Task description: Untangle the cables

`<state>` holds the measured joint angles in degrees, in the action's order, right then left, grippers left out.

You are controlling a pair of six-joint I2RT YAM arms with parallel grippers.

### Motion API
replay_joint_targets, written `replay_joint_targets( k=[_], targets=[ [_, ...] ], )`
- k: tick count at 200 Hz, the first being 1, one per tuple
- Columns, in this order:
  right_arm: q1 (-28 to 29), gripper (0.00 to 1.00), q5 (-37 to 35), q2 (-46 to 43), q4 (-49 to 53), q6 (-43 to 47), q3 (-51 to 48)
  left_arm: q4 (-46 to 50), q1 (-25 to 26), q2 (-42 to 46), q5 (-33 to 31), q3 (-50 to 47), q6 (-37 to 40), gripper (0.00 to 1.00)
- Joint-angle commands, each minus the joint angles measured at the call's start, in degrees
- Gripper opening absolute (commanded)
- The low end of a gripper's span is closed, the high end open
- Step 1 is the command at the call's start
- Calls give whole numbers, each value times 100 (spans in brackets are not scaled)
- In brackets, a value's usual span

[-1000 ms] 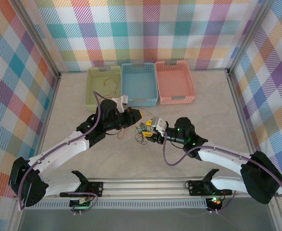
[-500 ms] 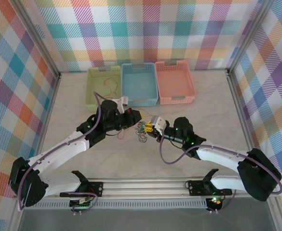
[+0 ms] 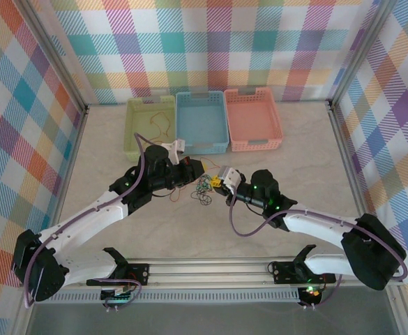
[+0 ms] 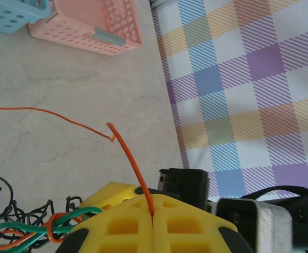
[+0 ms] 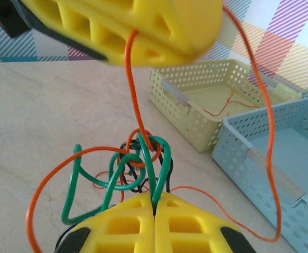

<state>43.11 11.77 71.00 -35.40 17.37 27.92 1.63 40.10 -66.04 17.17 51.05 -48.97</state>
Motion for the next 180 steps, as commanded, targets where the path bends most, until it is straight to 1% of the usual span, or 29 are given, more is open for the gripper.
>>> replay_joint_targets(
  k=[1, 66, 78, 96, 112, 122, 142, 160, 167, 170, 171, 173, 180],
  targets=[
    [-31, 0, -52, 197, -160, -141, 10, -81, 63, 267, 264, 248, 263, 0],
    [-192, 0, 29, 736, -151, -431, 29, 440, 57, 788, -13, 827, 604, 0],
    [-260, 0, 148, 741, -193, -535, 5, 544, 60, 874, -65, 904, 710, 0],
    [-260, 0, 523, 539, -350, -500, -95, 856, 42, 911, -223, 995, 866, 0],
    [-261, 0, 1003, 265, -606, -528, -216, 842, 42, 897, -266, 874, 849, 0],
    [-262, 0, 1176, 66, -670, -566, -228, 803, 42, 804, -201, 800, 783, 0],
    [-264, 0, 1256, -200, -569, -540, -140, 501, 42, 579, 106, 607, 605, 0],
    [-260, 0, 1274, -280, -361, -454, 29, 274, 51, 462, 222, 428, 494, 0],
    [-260, 10, 1177, -259, -299, -453, 97, 218, 55, 407, 276, 393, 478, 0],
    [-260, 17, 1119, -248, -263, -453, 120, 197, 58, 389, 301, 374, 469, 0],
    [-260, 23, 1052, -232, -223, -453, 150, 188, 59, 390, 307, 368, 464, 0],
    [-260, 23, 1052, -232, -223, -453, 150, 178, 59, 377, 323, 359, 460, 0],
    [-264, 33, 831, -206, -144, -465, 205, 126, 59, 359, 353, 321, 429, 0]
  ],
)
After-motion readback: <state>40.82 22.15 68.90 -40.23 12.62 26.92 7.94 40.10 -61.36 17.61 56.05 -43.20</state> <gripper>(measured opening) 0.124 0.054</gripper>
